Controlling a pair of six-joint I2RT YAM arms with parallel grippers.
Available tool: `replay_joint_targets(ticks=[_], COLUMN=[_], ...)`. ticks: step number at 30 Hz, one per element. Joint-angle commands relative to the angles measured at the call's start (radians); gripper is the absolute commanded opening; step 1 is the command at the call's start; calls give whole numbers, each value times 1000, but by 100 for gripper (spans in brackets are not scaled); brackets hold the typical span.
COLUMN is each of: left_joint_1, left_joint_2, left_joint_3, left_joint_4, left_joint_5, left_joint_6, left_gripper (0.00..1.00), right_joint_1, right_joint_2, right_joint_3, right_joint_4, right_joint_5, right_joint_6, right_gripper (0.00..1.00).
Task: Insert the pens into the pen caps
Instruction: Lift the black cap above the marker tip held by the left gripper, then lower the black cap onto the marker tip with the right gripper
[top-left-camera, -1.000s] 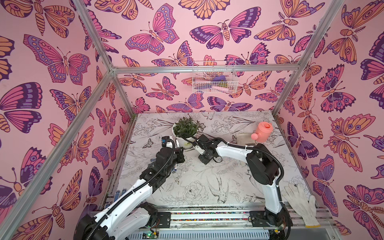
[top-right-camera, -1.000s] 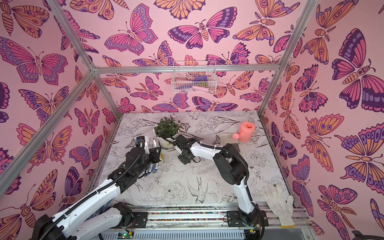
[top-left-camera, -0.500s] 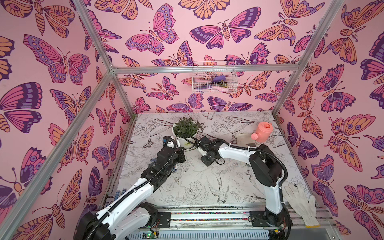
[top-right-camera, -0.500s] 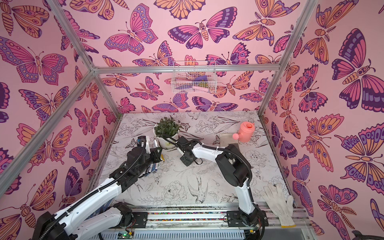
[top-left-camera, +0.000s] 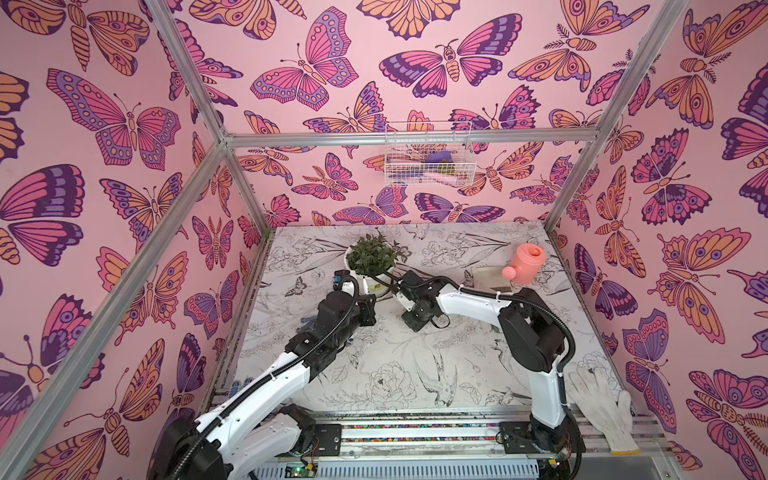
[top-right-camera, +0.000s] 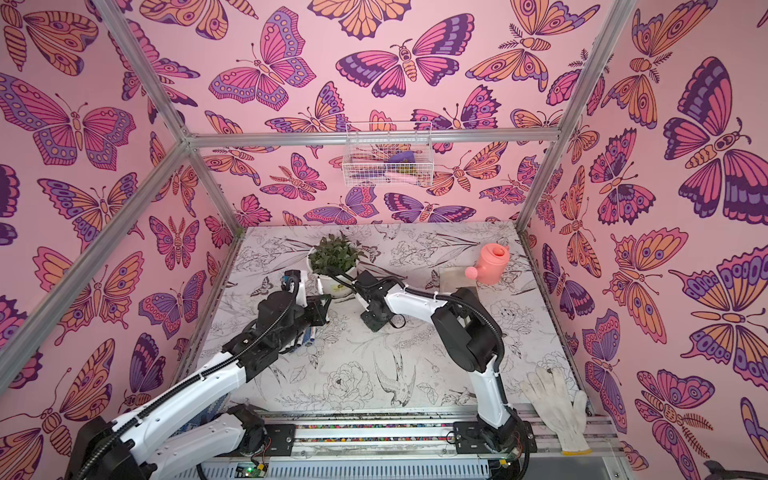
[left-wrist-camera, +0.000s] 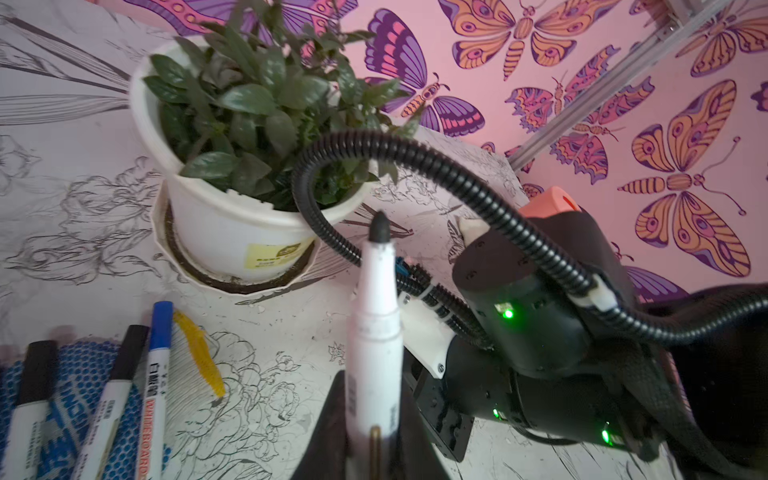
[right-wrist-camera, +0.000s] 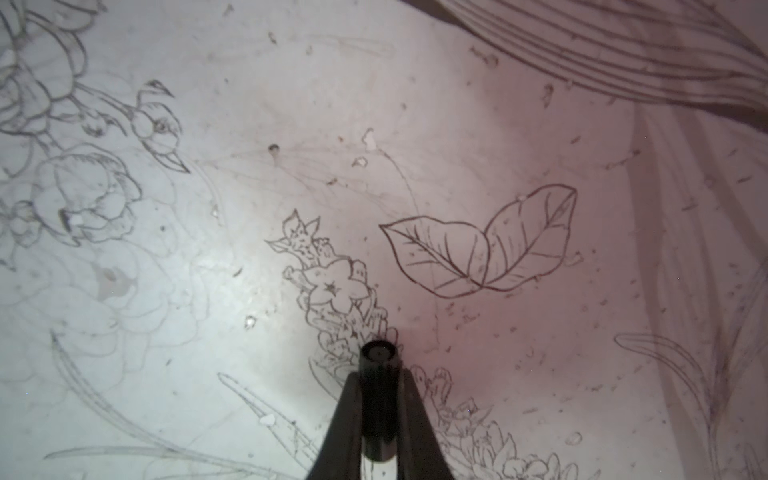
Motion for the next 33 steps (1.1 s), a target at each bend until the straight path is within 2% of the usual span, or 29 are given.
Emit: replay_joint_targets(ticks=[1, 8, 12, 16, 19, 27, 33], left_joint_1=[-42, -97, -123, -146, -158, -180, -183], left_joint_2=[46, 130, 164, 187, 198, 209, 208], left_joint_3=[38, 55, 67, 79, 89, 100, 103], left_joint_4=[36, 133, 170, 194, 202, 210, 215], left_joint_5=[86, 150, 150, 143, 138, 126, 120], left_joint_6=[79, 107, 139, 164, 172, 175, 181], left_gripper=[0, 0, 0, 0, 0, 0, 0], right_joint_1=[-95, -276, -292, -287, -267, -234, -229], right_joint_2=[-183, -506, -585, -594, -589, -561, -545], right_joint_3=[-55, -257, -332, -349, -341, -306, -298], right_joint_4=[82, 432, 663, 835, 846, 742, 729], right_joint_5=[-168, -527, -665, -804, -829, -801, -794], right_joint_6=[109, 371, 515, 638, 640, 560, 551], right_gripper=[3, 3, 3, 4, 4, 4, 4])
